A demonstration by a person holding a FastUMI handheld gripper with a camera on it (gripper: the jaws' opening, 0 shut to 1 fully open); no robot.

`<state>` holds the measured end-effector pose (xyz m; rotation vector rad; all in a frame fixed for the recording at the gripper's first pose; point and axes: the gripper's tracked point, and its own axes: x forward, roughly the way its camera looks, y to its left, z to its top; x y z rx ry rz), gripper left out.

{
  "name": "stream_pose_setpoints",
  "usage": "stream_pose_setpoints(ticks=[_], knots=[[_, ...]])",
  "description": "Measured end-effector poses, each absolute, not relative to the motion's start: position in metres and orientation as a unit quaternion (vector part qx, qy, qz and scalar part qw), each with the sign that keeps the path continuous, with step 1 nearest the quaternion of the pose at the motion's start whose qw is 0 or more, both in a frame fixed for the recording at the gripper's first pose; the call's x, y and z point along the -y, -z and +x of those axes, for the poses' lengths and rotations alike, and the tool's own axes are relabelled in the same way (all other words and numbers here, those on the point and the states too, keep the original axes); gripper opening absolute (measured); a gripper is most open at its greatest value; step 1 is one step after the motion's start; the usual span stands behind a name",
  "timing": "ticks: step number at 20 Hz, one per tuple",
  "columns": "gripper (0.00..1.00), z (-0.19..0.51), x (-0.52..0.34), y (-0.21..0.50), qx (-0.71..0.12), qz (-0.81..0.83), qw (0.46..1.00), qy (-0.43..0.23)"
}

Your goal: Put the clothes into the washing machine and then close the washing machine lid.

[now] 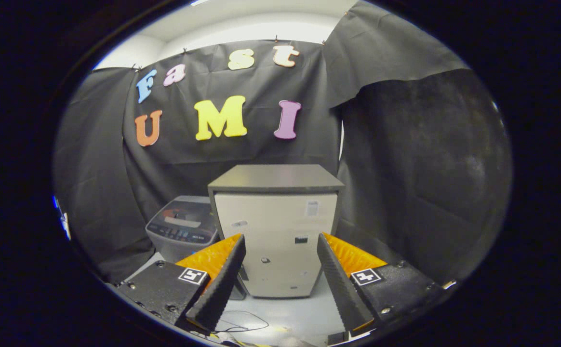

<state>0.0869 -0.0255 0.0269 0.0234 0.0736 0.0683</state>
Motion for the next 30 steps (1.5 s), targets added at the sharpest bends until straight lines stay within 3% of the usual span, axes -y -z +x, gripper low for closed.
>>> stream_pose_setpoints(ticks=[10, 30], knots=[[0.94, 0.025, 0.047, -0.035, -0.013, -0.001, 1.000, -0.018], [0.94, 0.019, 0.055, -0.040, -0.012, -0.005, 1.000, -0.013]])
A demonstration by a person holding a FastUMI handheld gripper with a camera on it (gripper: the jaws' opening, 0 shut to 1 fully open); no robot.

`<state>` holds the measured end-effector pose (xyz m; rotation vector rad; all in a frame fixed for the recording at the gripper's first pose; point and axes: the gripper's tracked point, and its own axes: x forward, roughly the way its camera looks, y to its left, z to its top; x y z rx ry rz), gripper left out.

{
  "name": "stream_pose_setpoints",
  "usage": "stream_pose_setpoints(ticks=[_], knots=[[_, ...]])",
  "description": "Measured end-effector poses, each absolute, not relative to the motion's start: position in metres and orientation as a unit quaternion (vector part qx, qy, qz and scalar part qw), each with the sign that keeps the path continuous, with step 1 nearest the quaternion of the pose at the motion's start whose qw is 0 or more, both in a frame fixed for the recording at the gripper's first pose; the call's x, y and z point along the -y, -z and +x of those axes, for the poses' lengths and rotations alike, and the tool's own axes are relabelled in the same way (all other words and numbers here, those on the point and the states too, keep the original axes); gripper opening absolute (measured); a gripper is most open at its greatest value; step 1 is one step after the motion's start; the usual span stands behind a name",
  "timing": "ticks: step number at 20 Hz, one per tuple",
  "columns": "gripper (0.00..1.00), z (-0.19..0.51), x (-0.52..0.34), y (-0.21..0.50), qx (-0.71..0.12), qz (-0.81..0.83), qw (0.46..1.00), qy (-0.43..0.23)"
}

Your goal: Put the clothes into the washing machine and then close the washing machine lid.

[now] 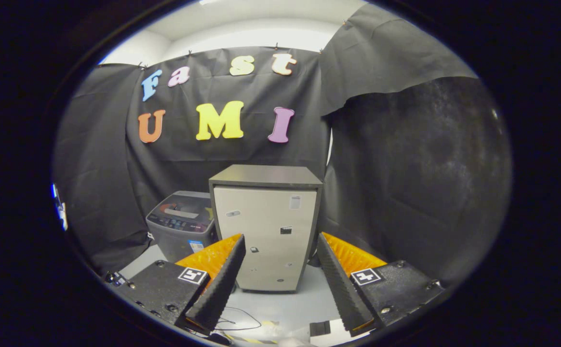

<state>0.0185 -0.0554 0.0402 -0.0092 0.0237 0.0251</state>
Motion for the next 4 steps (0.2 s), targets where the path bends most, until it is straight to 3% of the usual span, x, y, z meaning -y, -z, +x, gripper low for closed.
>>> stream_pose_setpoints(ticks=[4], knots=[[0.94, 0.0187, 0.0551, -0.0407, -0.011, -0.010, 1.000, -0.014]])
